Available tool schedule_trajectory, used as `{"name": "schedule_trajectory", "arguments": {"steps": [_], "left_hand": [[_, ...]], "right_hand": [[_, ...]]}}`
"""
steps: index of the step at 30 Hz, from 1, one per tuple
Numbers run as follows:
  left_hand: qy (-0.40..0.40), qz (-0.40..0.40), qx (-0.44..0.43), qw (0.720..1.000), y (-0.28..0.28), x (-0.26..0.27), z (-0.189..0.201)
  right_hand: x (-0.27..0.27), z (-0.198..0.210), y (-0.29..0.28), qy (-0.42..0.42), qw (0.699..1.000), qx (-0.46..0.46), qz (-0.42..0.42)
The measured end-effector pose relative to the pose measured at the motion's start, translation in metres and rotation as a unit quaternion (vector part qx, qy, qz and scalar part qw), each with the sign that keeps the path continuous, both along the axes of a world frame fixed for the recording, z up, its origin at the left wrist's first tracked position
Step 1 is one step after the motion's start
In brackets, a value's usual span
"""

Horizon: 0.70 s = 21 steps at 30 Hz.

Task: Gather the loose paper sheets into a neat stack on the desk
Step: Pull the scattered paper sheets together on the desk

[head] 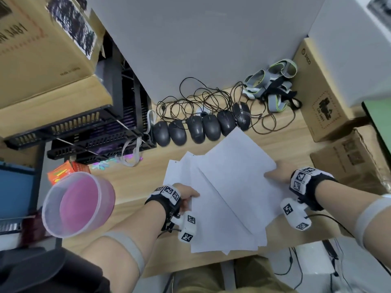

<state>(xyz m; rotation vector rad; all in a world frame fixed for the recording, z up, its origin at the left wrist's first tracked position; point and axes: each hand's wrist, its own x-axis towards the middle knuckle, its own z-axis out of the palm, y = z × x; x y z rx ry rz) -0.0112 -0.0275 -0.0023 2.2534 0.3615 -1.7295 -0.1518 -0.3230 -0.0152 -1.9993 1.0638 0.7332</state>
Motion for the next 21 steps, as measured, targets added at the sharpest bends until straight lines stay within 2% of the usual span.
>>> {"name": "schedule_trajectory", "arguments": {"steps": [3, 7, 10, 16, 20, 21], "left_hand": [[-0.005, 0.095, -0.052, 0.994, -0.001, -0.004, -0.006], [0.026, 0.164, -0.083, 0.983, -0.004, -0.012, -0.009], [0.049, 0.168, -0.082, 0.981, -0.001, -0.017, -0.013], [0.063, 0.193, -0.173, 0.964, -0.004, -0.017, -0.005], [0.020, 0.103, -0.158, 0.982, -0.001, -0.001, -0.019], [-0.003, 0.093, -0.158, 0.983, 0.003, 0.004, -0.032]], "right_hand": [[-0.002, -0.001, 0.013, 0.019, 0.999, 0.025, -0.008], [0.001, -0.020, 0.038, 0.061, 0.996, 0.016, 0.069], [0.007, -0.013, 0.058, 0.059, 0.995, -0.012, 0.080], [0.013, -0.004, 0.069, 0.057, 0.998, -0.014, 0.015], [0.019, -0.005, 0.067, 0.039, 0.999, 0.012, 0.000], [0.019, -0.006, 0.065, 0.033, 0.999, 0.014, -0.003]]}}
